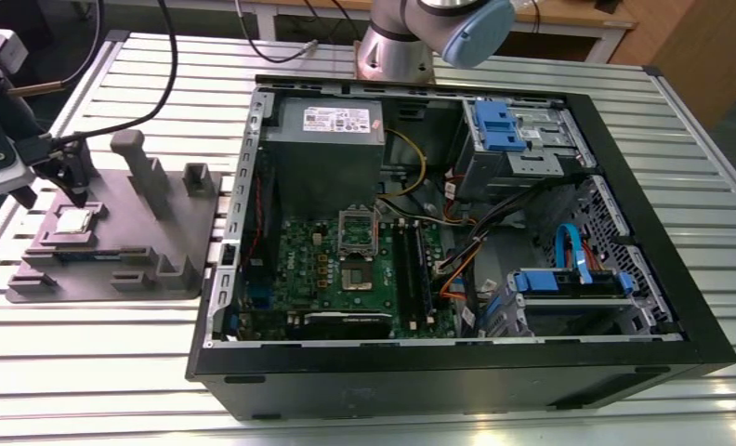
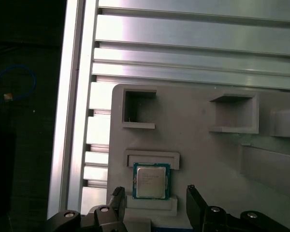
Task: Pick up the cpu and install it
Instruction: 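Pick up the cpu and move it towards the insertion slot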
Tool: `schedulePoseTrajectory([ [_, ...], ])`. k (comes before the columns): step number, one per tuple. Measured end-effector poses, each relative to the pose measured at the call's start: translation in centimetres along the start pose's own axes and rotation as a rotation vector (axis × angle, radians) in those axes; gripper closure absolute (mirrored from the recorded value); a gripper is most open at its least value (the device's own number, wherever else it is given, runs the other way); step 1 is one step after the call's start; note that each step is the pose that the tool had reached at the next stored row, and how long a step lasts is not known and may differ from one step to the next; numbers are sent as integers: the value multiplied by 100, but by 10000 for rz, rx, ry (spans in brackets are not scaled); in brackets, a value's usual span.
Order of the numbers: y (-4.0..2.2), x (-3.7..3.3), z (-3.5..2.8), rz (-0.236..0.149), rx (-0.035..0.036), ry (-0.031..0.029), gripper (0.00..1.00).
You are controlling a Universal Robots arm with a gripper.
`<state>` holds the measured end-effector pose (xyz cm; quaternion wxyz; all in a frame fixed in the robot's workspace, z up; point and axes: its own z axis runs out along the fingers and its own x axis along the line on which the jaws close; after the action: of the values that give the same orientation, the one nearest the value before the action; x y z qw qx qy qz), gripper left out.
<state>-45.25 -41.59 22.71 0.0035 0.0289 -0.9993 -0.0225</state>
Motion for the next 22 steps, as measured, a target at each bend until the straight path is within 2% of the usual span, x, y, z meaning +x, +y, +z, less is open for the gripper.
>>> schedulePoseTrajectory([
  [3,0,0,3,0,14,-1,36],
  [4,0,0,6,0,18,-2,31],
  [10,-3,0,78,2,49,-6,31],
  [22,-10,0,216,30,54,-14,31],
])
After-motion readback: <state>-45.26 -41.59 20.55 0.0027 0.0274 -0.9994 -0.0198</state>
